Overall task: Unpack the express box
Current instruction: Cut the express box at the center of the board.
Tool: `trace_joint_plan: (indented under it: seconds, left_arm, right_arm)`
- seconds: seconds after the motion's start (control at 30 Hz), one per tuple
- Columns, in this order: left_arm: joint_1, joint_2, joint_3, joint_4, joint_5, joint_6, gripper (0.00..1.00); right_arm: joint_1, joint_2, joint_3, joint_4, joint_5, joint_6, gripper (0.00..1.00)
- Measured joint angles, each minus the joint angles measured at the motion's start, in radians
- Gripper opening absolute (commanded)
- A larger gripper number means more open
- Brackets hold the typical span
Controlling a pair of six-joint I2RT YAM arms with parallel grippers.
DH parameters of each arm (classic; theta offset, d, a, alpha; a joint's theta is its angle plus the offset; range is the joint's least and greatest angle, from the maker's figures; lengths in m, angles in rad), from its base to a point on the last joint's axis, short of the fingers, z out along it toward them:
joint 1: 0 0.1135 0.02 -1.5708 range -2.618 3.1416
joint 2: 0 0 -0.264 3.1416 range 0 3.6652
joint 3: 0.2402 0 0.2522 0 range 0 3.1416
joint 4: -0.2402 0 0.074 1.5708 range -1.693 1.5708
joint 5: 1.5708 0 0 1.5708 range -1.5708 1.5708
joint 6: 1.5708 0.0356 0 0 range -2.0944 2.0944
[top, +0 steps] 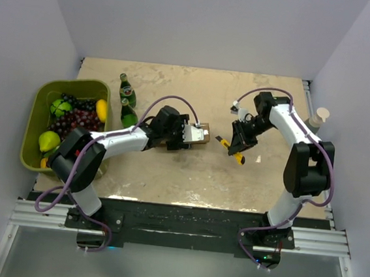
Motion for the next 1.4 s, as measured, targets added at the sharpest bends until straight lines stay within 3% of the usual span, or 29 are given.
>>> trace_joint_plan:
  seconds: [0.4, 0.77, 1.4]
  left_arm:
    - [0.002, -0.006, -0.017, 0.021, 0.004, 0.006, 0.0]
    - [0.002, -0.006, -0.018, 0.024, 0.008, 0.003, 0.0]
    - [0.003, -0.006, -0.018, 0.023, 0.014, 0.002, 0.0]
  right_arm:
    - [0.088, 0.001, 0.114, 0.065, 0.148, 0.103, 0.0]
    - [0.123, 0.024, 0.115, 0.085, 0.229, 0.13, 0.0]
    - [0.129, 0.077, 0.152, 0.086, 0.23, 0.131, 0.0]
